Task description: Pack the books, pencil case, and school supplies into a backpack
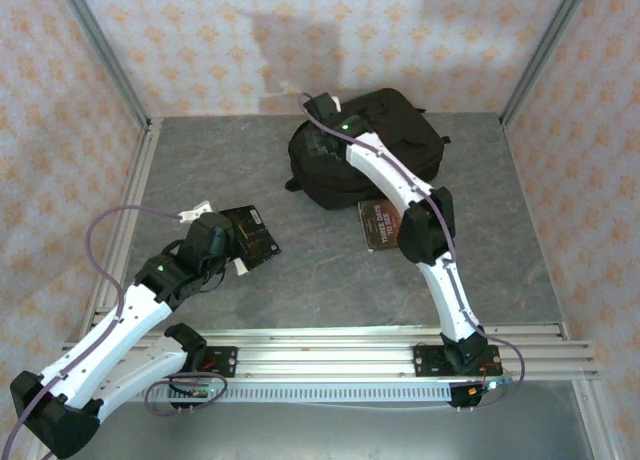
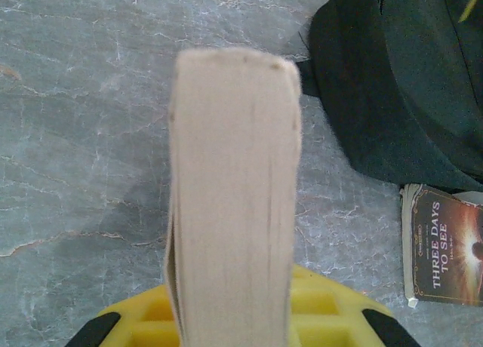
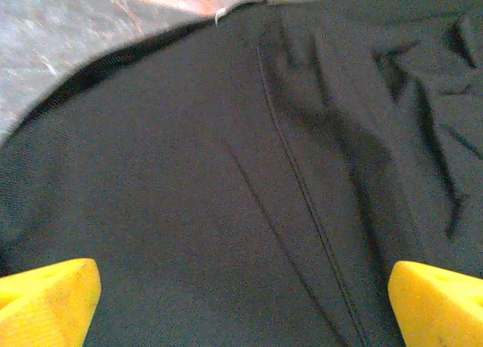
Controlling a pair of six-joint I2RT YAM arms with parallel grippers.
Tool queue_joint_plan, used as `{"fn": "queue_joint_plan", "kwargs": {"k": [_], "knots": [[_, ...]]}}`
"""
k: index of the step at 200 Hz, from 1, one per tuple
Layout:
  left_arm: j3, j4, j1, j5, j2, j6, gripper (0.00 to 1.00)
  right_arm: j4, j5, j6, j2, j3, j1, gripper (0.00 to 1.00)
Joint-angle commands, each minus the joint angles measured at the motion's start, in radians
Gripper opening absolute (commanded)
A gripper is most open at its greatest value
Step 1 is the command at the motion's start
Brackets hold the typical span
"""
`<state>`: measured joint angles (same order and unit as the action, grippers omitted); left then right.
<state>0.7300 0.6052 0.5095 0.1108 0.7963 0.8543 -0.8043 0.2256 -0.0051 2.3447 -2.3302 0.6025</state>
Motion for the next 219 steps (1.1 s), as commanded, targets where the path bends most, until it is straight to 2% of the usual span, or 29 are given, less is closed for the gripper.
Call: {"fn": "queue_joint_plan", "kwargs": {"k": [1,19,33,44,62,75,104,125,146,175,195,219], "knots": [[0.001,-0.087,-0.008,0.016,-0.002,-0.02,0.0,-0.039,-0.001,-0.054,0.058,-0.026,-0.003,0.97],[-0.003,-0.095,-0.009,0.012,0.008,-0.017,0.0,-0.041,-0.019,-0.056,0.122,-0.068,-0.012,0.96],[-0.004,-0.096,-0.009,0.011,0.016,-0.017,0.0,-0.073,0.006,-0.032,0.191,-0.138,-0.032,0.87],[-0.004,-0.097,-0.01,0.013,0.02,-0.018,0.0,-0.102,0.044,0.011,0.245,-0.197,-0.057,0.68],[-0.003,-0.097,-0.014,0.015,0.024,-0.022,0.0,-0.124,0.029,0.076,0.266,-0.235,-0.101,0.22],[0.0,-0.099,-0.017,0.017,0.026,-0.023,0.0,-0.063,-0.013,0.073,0.204,-0.161,-0.11,0.0],[0.001,-0.102,-0.023,0.024,0.027,-0.024,0.0,0.144,-0.081,0.044,0.021,0.068,-0.11,0.0],[0.003,-0.101,-0.025,0.02,0.028,-0.021,0.0,0.153,-0.06,0.029,-0.049,0.101,-0.113,0.0],[0.006,-0.094,-0.026,0.025,0.024,-0.021,0.0,0.154,-0.094,0.03,-0.109,0.129,-0.122,0.0],[0.045,-0.088,-0.027,0.028,0.021,-0.024,0.0,0.127,-0.222,0.026,-0.174,0.137,-0.125,0.0],[0.095,-0.111,-0.026,0.024,0.027,-0.031,0.0,0.094,-0.36,0.034,-0.206,0.136,-0.137,0.0],[0.128,-0.209,-0.032,0.051,0.066,-0.006,0.0,0.092,-0.476,0.033,-0.255,0.181,-0.145,0.0]]}}
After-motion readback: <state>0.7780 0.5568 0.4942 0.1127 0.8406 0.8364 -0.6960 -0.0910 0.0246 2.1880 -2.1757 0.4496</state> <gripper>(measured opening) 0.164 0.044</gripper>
